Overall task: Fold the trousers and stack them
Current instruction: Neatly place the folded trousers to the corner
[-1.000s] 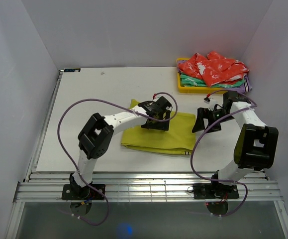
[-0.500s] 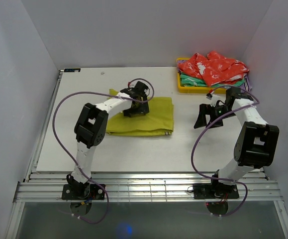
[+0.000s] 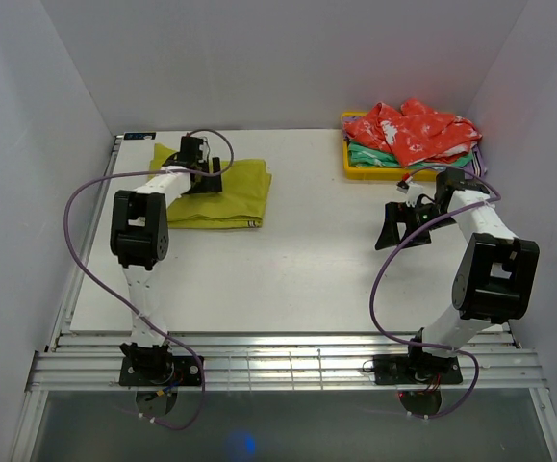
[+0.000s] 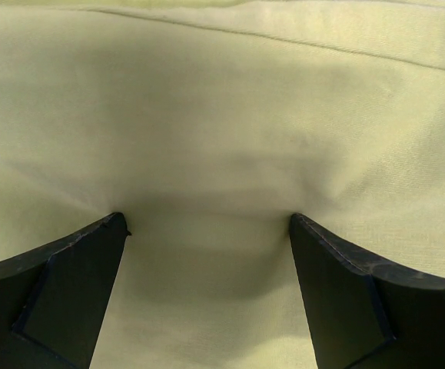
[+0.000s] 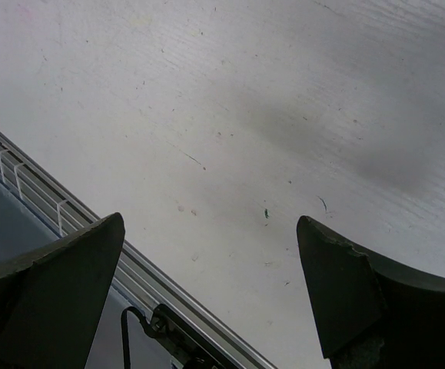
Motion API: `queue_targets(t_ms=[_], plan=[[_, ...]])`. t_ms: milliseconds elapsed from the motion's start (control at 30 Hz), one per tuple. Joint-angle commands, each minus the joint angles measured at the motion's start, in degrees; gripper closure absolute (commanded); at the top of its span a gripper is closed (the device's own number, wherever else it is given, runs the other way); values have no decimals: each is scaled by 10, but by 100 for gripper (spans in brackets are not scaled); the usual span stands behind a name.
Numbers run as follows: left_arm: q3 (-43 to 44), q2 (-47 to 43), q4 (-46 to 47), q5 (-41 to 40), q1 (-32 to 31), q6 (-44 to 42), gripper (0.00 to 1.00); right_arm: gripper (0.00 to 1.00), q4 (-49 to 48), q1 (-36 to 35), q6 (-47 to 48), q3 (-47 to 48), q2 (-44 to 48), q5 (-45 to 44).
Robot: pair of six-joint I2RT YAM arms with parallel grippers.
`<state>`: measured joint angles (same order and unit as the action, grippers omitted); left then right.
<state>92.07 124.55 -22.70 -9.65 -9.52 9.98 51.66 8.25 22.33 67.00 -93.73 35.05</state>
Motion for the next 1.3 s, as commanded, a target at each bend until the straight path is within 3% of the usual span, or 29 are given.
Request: queue_targets(t_ms=[0,367,667,1000,1267], plan=[[0,91,-63,17,70,-130,2,2,16,4,21,8,22,12],[251,257,-132,-6,128,-170,4,2,15,4,22,11,13,9],[440,360,-157,-15,158,-145,4,3,14,4,25,8,11,2],[438,365,-150,-65,183,-131,4,4,15,4,22,9,13,5],[424,361,-128,-25,201,-168,2,5,19,4,22,9,14,8]])
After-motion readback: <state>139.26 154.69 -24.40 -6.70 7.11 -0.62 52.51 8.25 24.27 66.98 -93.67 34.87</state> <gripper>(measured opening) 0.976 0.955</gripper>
